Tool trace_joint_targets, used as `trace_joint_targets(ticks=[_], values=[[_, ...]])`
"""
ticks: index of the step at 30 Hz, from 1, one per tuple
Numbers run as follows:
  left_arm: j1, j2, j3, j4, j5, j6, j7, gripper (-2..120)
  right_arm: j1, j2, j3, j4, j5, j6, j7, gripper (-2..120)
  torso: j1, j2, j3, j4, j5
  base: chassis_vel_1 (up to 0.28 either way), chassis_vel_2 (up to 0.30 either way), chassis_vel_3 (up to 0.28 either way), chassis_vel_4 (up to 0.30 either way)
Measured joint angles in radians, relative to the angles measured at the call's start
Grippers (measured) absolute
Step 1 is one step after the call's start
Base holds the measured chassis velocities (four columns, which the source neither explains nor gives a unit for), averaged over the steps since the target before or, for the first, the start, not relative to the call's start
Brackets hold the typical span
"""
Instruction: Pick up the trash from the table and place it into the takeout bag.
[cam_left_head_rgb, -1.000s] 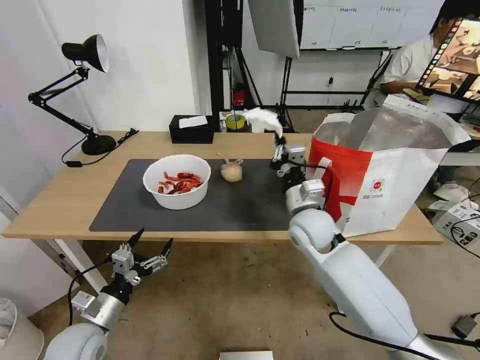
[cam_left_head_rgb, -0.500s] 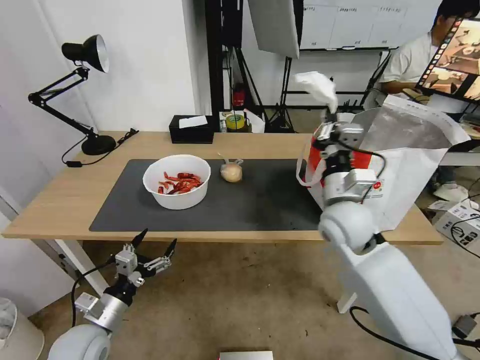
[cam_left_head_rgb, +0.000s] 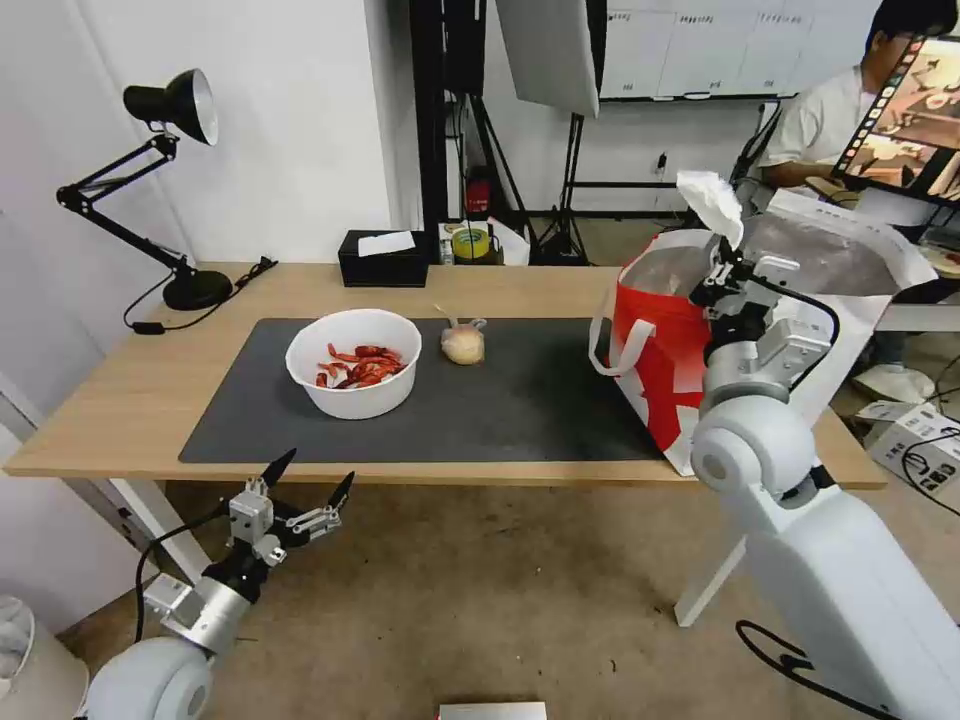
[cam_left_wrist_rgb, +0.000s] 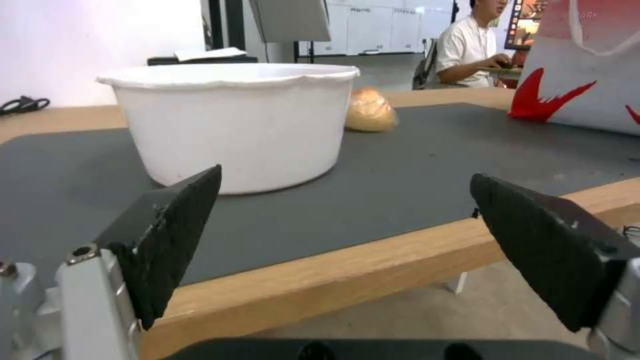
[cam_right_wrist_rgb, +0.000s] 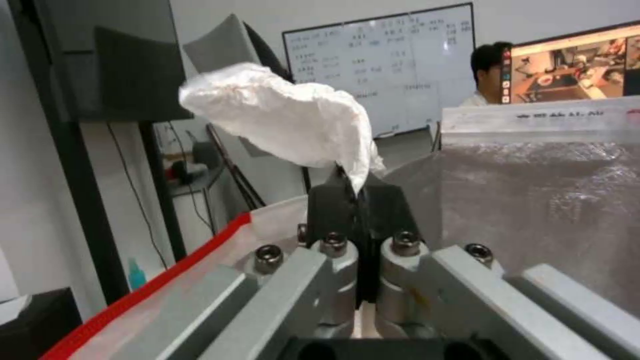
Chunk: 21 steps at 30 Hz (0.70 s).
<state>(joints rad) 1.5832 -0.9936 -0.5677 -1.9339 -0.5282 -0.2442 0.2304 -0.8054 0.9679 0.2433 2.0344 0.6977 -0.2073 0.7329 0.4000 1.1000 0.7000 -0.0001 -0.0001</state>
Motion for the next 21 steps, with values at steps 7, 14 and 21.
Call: trace_joint_targets(ticks=[7,14,21], values=[[0.004,0.008,0.001,-0.008,0.002,0.001,0.000,100,-0.007,-0.013,-0.001,0.017,0.031,-0.019,0.024,0,0.000,0.000,0.000,0.0001,0.0001,0.000,0.000,0.000,0.000],[0.017,0.013,-0.004,-0.013,0.001,0.001,0.000,100,-0.024,-0.014,0.008,0.029,0.025,-0.010,0.015,10,0.000,0.000,0.000,0.0001,0.0001,0.000,0.000,0.000,0.000],[0.016,0.014,0.003,-0.013,0.001,0.001,0.000,100,-0.020,-0.016,0.015,0.023,0.015,0.003,-0.001,38,0.000,0.000,0.000,0.0002,0.0001,0.000,0.000,0.000,0.000]])
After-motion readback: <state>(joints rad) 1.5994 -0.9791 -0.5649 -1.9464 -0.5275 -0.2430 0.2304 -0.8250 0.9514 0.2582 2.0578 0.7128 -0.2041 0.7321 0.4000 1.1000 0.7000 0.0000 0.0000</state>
